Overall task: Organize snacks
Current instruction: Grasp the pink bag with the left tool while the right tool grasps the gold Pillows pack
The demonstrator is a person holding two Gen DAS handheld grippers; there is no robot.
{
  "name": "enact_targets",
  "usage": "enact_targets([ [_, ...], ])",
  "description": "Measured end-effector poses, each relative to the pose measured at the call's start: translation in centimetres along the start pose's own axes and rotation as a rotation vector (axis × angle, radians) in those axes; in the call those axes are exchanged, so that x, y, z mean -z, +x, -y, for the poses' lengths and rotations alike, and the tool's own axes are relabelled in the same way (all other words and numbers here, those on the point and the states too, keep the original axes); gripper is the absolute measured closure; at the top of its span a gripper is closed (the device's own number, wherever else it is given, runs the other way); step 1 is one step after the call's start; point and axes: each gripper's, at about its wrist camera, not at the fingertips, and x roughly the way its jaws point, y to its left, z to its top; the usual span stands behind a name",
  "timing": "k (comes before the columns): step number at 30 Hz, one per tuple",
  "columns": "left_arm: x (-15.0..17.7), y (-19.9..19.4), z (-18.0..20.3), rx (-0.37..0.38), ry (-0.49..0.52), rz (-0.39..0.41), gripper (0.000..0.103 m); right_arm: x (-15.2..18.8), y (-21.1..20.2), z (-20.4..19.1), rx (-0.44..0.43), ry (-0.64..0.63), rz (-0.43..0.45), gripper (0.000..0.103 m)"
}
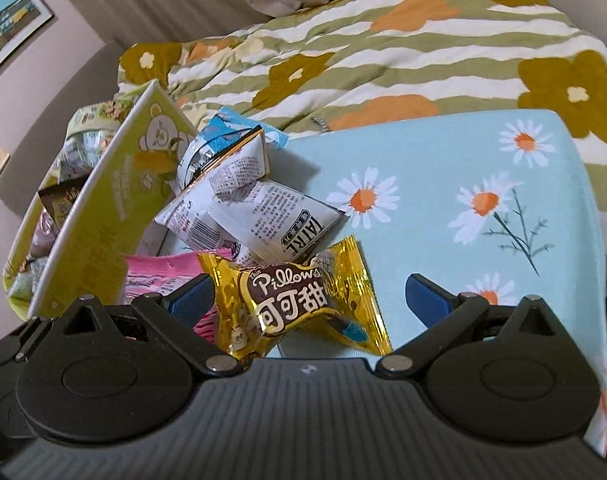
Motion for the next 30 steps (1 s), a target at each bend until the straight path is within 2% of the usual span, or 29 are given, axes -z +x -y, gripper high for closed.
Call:
enact_targets([
  [5,0.4,1.5,0.0,-0.015,-0.008,-0.035,0.001,0.0,1.8,0.0,-0.002,-0.09,0.006,0.0],
  [9,0.5,2.4,-0.5,-0.018,-0.038,-0.058,0.012,0.1,3.0,0.2,-0.04,-0.11,-0.016,0.0],
  [19,0.9,2.2,-1.0,-0.016,-0.027,-0.071,0.024,0.4,4.0,0.4,-0.096,-0.126,-0.036,0.0],
  [26,1.4,1.4,-1.4,-0.02,-0.041,-0.086,0.027,0.6,4.2,-0.2,-0.118,-0.163,-0.059,0.0],
  [30,1.8,1.0,-1.7,-0.015,-0.054,-0.09,0.028,0.8,3.8,-0.7,-0.104,-0.187,-0.049,0.002],
])
